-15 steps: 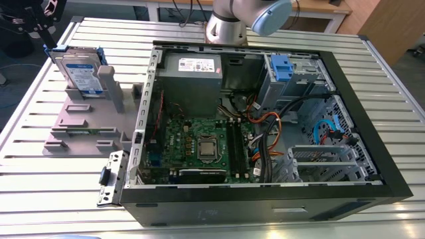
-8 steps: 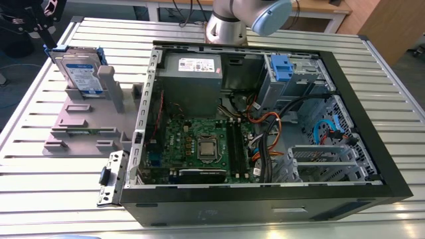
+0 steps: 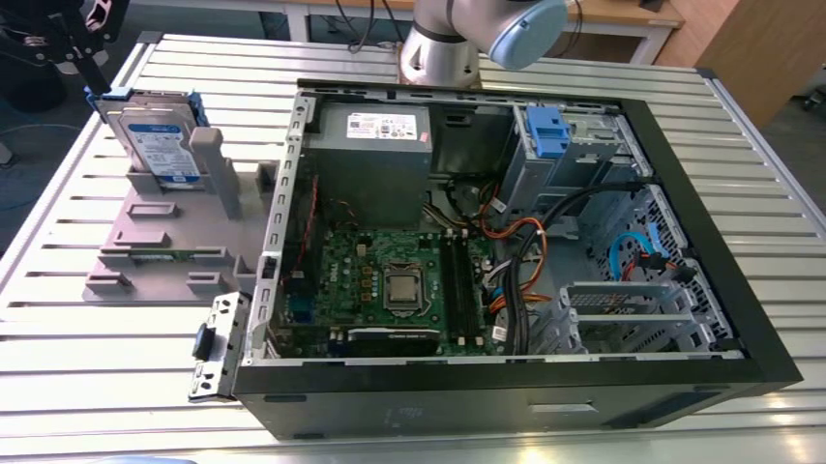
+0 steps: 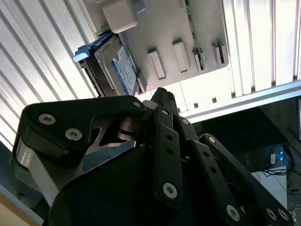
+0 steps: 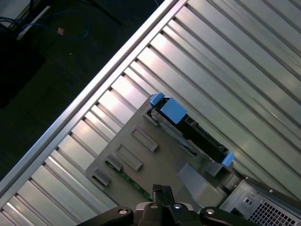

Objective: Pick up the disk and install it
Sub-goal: 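Pick up the disk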

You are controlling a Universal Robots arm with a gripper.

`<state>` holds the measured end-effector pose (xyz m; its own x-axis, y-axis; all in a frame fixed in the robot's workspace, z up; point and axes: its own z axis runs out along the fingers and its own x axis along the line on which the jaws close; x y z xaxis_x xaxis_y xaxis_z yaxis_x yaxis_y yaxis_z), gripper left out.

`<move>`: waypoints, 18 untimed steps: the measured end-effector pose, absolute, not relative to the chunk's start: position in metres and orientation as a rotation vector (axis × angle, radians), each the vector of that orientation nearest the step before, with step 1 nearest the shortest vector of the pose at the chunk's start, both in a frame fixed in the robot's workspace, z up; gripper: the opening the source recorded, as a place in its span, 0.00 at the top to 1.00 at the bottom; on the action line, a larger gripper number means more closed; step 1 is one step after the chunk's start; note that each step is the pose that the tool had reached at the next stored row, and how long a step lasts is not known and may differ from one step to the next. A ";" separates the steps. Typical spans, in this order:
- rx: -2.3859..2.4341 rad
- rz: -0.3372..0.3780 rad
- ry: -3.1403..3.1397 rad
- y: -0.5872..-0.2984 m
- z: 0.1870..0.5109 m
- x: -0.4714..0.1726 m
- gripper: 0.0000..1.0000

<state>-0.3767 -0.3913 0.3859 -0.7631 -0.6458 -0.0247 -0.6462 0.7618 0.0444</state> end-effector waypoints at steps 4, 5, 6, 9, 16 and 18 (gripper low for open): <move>-1.083 0.079 2.940 -0.391 0.386 -0.377 0.89; -1.085 0.079 2.939 -0.391 0.386 -0.377 0.89; -1.086 0.079 2.939 -0.391 0.386 -0.377 0.89; -1.090 0.079 2.937 -0.391 0.386 -0.377 0.89; -1.100 0.079 2.934 -0.391 0.386 -0.377 0.89; -1.103 0.079 2.933 -0.391 0.386 -0.377 0.89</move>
<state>-0.3767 -0.3913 0.3859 -0.7522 -0.6585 -0.0246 -0.6589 0.7509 0.0443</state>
